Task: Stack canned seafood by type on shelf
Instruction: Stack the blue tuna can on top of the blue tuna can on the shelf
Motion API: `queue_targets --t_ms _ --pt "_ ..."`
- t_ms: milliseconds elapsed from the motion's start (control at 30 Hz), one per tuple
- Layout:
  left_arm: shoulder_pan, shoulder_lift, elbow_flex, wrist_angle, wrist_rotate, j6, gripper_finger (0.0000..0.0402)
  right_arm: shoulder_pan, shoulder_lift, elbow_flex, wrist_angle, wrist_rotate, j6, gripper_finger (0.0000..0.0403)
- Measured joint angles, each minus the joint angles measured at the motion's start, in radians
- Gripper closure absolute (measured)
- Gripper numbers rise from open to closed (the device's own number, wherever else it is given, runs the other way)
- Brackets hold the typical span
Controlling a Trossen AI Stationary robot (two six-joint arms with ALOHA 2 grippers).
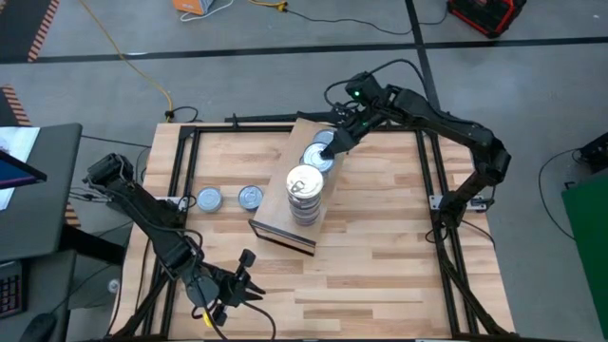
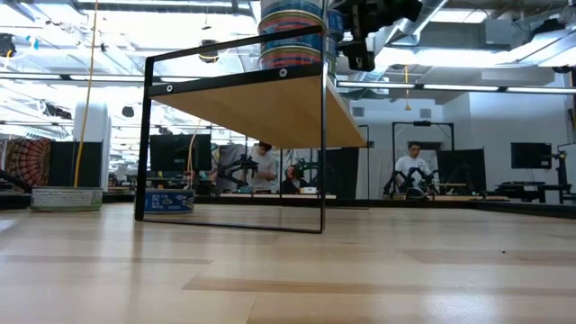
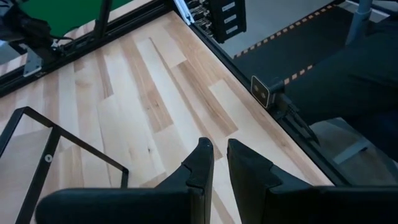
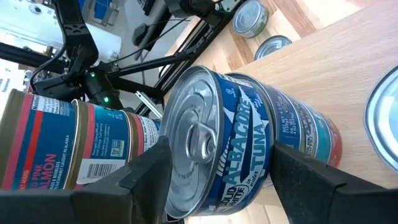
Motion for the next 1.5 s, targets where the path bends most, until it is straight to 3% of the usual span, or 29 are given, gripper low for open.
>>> queue_targets --t_ms 167,800,1133,1300,1500 --pt "0.000 0.000 0.000 0.000 0.000 0.002 0.0356 -0.007 0.000 0.000 -0.025 0.052 -0.003 0.0121" --pt "0.002 0.000 0.000 -0.009 -0.024 0.013 0.0356 0.003 -0.006 0.000 0.008 0.069 -0.003 0.0121" --pt "0.001 0.000 0.000 -0.023 -0.023 -0.001 0.0356 -0.034 -0.120 -0.001 -0.030 0.141 -0.025 0.0121" --pt "-0.010 -0.001 0.000 -0.163 -0.023 -0.138 0.0356 0.059 -0.239 -0.042 -0.155 0.349 -0.128 0.0121" --pt "-0.053 -0.002 0.000 -0.483 0.047 -0.483 0.0356 0.372 -0.394 -0.272 -0.134 0.630 -0.106 0.0121"
